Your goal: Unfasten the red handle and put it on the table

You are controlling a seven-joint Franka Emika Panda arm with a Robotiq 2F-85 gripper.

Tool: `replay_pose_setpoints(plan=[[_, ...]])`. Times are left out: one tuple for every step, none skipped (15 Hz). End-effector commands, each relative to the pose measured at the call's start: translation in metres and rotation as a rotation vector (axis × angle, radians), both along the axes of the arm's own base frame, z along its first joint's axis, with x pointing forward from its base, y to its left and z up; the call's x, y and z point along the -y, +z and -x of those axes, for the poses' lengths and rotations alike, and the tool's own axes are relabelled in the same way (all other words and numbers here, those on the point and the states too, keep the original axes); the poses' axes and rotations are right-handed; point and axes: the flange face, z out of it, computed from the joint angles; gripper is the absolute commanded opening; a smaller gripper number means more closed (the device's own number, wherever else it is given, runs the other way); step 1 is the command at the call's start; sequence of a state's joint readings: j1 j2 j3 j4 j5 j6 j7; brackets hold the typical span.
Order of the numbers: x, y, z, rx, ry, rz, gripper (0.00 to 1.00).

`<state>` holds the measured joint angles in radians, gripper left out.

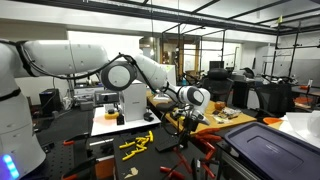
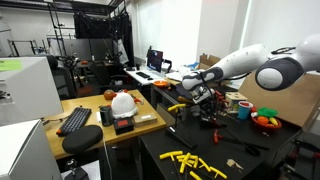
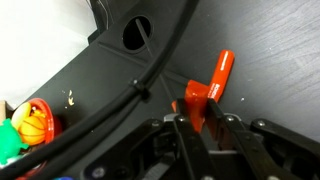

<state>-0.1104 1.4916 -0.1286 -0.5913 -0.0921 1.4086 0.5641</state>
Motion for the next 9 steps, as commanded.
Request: replay_pose_setpoints(plan=[[-0.0008,0.0011,0.0086,-0.073,0.035,-0.023,0.06],[-0.001,0.0001,0.0111,-0.089,0.043,-0.032,0.06],[-0.0009,-0.0015,0.0133,-0.103,0.05,-0.042,0.06],[-0.0006,-0.0025,0.0148,-0.111,0.057,-0.052,0.06],[-0.0003,-0.0037,0.0158,-0.117,0.061,-0.049,0.06],[-0.0005,-0.0047,0.0161,-0.119,0.067,-0.043,0.06],[-0.0007,-0.0053,0.0161,-0.119,0.069,-0.038,0.06],[-0.0014,-0.0051,0.0158,-0.12,0.072,-0.025,0.06],[-0.0015,-0.0048,0.0155,-0.12,0.074,-0.017,0.06]])
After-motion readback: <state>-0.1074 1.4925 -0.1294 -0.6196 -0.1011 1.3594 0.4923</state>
